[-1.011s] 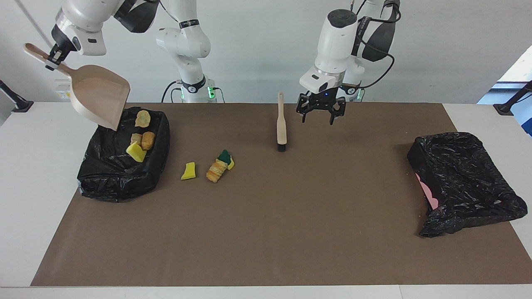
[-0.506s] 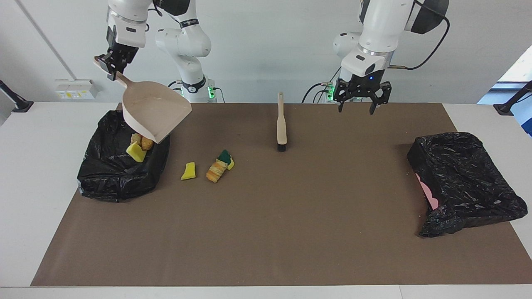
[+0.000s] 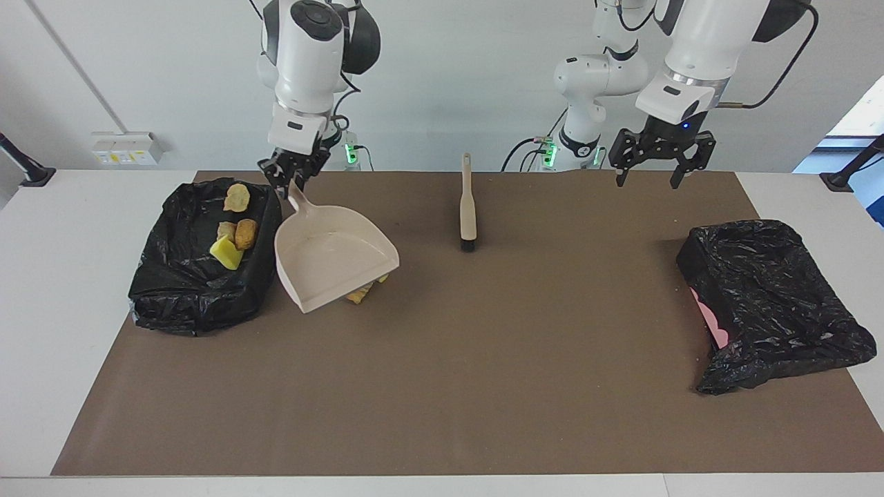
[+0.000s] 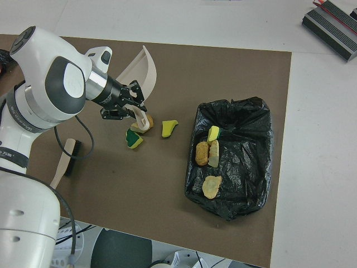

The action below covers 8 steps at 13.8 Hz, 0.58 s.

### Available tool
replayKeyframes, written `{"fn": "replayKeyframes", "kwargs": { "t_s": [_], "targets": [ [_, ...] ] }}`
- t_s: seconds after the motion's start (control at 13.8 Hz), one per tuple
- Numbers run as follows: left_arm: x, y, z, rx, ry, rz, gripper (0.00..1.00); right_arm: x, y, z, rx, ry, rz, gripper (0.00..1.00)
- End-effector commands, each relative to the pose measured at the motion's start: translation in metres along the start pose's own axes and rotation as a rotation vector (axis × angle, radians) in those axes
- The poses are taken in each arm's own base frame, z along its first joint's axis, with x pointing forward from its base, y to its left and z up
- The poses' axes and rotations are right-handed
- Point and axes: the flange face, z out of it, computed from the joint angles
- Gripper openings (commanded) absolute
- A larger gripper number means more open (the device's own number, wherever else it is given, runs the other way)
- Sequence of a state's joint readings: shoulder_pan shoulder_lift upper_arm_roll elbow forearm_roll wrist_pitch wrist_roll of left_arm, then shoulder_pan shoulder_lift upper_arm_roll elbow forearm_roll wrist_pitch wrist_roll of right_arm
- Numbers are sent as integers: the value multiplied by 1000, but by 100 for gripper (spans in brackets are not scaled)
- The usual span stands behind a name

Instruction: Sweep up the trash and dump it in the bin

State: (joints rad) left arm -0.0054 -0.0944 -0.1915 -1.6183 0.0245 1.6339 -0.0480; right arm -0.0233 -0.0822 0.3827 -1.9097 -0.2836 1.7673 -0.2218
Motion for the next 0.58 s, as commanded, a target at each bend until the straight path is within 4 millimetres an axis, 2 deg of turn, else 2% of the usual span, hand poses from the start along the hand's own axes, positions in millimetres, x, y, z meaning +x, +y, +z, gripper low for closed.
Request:
{"fn": "replayKeyframes", "kwargs": {
  "t_s": [0.0,0.07,0.14,0.22,0.36,0.51],
  "targets": [
    [5,-41,-16,-4,-25,22,100,75,-30,19,143,-4,278,0],
    [6,-49,-29,-7,-10,16,100,100,-40,23,218,1,412,0],
    [10,-49,-30,-10,-25,18,100,125,-55,23,248,6,431,0],
    [14,-50,-39,-13,-23,16,100,145,-64,28,270,8,450,0],
    [18,-49,-40,-24,-34,19,100,177,-76,34,310,12,555,0],
    [17,-48,-38,-25,-55,22,100,211,-105,44,354,19,629,0]
  ]
}}
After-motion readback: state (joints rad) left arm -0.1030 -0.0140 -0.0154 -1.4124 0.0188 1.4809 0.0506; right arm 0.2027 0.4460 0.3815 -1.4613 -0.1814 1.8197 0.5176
